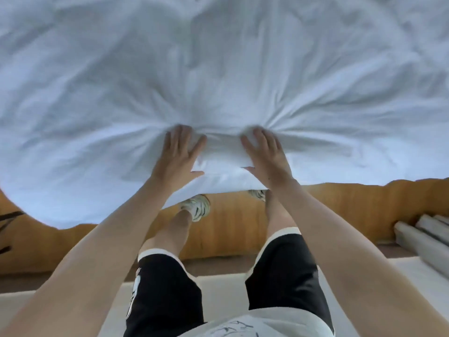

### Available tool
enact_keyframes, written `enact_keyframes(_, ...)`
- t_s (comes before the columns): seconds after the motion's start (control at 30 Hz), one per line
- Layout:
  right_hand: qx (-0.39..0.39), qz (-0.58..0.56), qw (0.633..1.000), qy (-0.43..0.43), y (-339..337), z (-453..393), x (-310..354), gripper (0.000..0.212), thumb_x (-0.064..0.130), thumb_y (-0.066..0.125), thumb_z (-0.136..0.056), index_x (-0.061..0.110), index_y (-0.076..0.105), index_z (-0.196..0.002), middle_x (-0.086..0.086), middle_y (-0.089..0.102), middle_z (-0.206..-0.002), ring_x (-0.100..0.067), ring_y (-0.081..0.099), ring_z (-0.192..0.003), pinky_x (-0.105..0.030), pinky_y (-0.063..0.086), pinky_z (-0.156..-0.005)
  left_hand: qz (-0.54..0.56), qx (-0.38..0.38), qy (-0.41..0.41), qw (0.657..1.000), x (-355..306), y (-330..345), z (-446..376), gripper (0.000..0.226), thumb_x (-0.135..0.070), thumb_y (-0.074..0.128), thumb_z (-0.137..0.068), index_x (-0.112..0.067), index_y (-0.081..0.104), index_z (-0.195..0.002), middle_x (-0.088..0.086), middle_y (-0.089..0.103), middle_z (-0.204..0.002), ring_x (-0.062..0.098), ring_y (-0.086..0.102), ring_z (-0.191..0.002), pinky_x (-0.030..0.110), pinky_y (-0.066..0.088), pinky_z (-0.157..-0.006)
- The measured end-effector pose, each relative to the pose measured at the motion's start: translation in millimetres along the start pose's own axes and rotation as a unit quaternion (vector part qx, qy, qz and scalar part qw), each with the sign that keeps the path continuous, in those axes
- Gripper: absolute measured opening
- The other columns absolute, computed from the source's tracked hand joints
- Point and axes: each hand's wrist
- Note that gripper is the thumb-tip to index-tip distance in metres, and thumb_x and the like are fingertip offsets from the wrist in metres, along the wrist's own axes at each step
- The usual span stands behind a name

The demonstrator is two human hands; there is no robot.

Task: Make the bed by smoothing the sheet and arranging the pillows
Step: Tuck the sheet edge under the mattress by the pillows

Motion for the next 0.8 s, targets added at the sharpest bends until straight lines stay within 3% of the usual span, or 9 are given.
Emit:
enact_keyframes(0.07, -0.013, -0.007, 1.000, 0.003, 2.2, -8.6, -1.0, 0.070, 0.028, 0.089, -0.049, 0.012, 0.063, -0.112, -0.016, 0.061, -0.108, -0.036, 0.058, -0.100, -0.043, 0.051, -0.084, -0.024, -0.004, 0.010, 1.000, -1.5, 6.2, -5.3, 0.075, -0.053, 0.068, -0.070, -0.012, 0.045, -0.129, 0.023, 0.052, -0.123, 0.041, 0.051, -0.111, 0.049, 0.042, -0.091)
enact_keyframes(0.13, -0.042, 0.009, 0.999, -0.016, -1.5, -15.9, -1.3, 0.050, 0.022, 0.090, -0.048, 0.009, 0.068, -0.090, -0.011, 0.064, -0.084, -0.034, 0.063, -0.075, -0.036, 0.053, -0.062, -0.045, -0.042, 0.027, 0.998, 0.0, 5.9, -11.5, 0.046, -0.028, 0.074, -0.066, -0.013, 0.056, -0.106, 0.012, 0.060, -0.096, 0.031, 0.058, -0.083, 0.037, 0.046, -0.070)
enact_keyframes(0.23, -0.046, -0.037, 0.998, -0.026, -11.8, -15.0, 10.1, 0.036, 0.015, 0.088, -0.054, 0.002, 0.067, -0.081, -0.013, 0.062, -0.068, -0.035, 0.062, -0.061, -0.036, 0.050, -0.049, -0.019, -0.075, 0.062, 0.995, 8.0, -6.1, -8.4, 0.038, -0.003, 0.075, -0.052, -0.014, 0.059, -0.085, 0.006, 0.055, -0.071, 0.026, 0.055, -0.057, 0.029, 0.043, -0.049)
enact_keyframes(0.43, 0.004, -0.116, 0.992, -0.040, -14.7, 43.5, 99.1, 0.040, 0.000, 0.087, -0.038, 0.004, 0.064, -0.070, -0.009, 0.058, -0.060, -0.029, 0.057, -0.052, -0.027, 0.043, -0.036, 0.049, -0.123, 0.113, 0.985, 31.2, -19.7, 96.4, 0.040, 0.013, 0.051, -0.044, -0.009, 0.053, -0.078, 0.007, 0.052, -0.058, 0.026, 0.051, -0.049, 0.028, 0.043, -0.044)
enact_keyframes(0.47, 0.037, -0.123, 0.991, -0.043, -15.4, 46.4, 115.4, 0.039, -0.001, 0.085, -0.045, 0.004, 0.065, -0.077, -0.009, 0.061, -0.068, -0.030, 0.060, -0.061, -0.030, 0.047, -0.041, 0.031, -0.099, 0.116, 0.988, 41.7, -15.5, 114.6, 0.043, 0.014, 0.052, -0.045, -0.009, 0.051, -0.081, 0.007, 0.052, -0.061, 0.027, 0.053, -0.053, 0.030, 0.046, -0.048)
enact_keyframes(0.53, 0.124, -0.116, 0.985, -0.038, -20.9, 41.2, 138.9, 0.039, 0.008, 0.073, -0.075, 0.003, 0.060, -0.111, -0.015, 0.062, -0.110, -0.034, 0.058, -0.103, -0.040, 0.052, -0.077, -0.032, -0.040, 0.125, 0.991, 56.9, -13.2, 133.9, 0.040, 0.009, 0.065, -0.057, -0.006, 0.056, -0.092, 0.010, 0.056, -0.077, 0.031, 0.055, -0.070, 0.038, 0.051, -0.066)
enact_keyframes(0.6, 0.195, -0.075, 0.978, -0.025, -20.4, 31.3, 146.8, 0.054, 0.026, 0.060, -0.091, 0.005, 0.041, -0.137, -0.020, 0.036, -0.146, -0.037, 0.032, -0.135, -0.043, 0.028, -0.110, -0.084, 0.036, 0.150, 0.984, 59.6, -4.7, 136.3, 0.044, -0.018, 0.071, -0.075, 0.000, 0.057, -0.112, 0.015, 0.057, -0.101, 0.036, 0.052, -0.094, 0.045, 0.044, -0.087)
enact_keyframes(0.67, 0.201, -0.044, 0.978, -0.036, -26.2, 26.1, 150.4, 0.064, 0.042, 0.059, -0.091, 0.008, 0.038, -0.140, -0.020, 0.028, -0.150, -0.037, 0.025, -0.138, -0.046, 0.014, -0.117, -0.057, 0.054, 0.116, 0.990, 50.7, -4.7, 138.4, 0.055, -0.033, 0.070, -0.080, -0.002, 0.054, -0.122, 0.018, 0.055, -0.114, 0.038, 0.049, -0.108, 0.047, 0.038, -0.098)
enact_keyframes(0.8, 0.088, -0.121, 0.988, -0.034, -36.0, 25.5, 150.7, 0.065, 0.047, 0.054, -0.093, 0.012, 0.035, -0.143, -0.016, 0.035, -0.147, -0.034, 0.032, -0.135, -0.043, 0.021, -0.115, 0.134, -0.085, -0.052, 0.986, 38.3, -8.6, 137.8, 0.037, -0.031, 0.057, -0.092, -0.005, 0.055, -0.119, 0.018, 0.054, -0.125, 0.037, 0.047, -0.120, 0.047, 0.039, -0.102)
Point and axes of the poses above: each hand's wrist, its own z-axis away from the middle knuckle, its own y-axis out of the palm, x = y × z
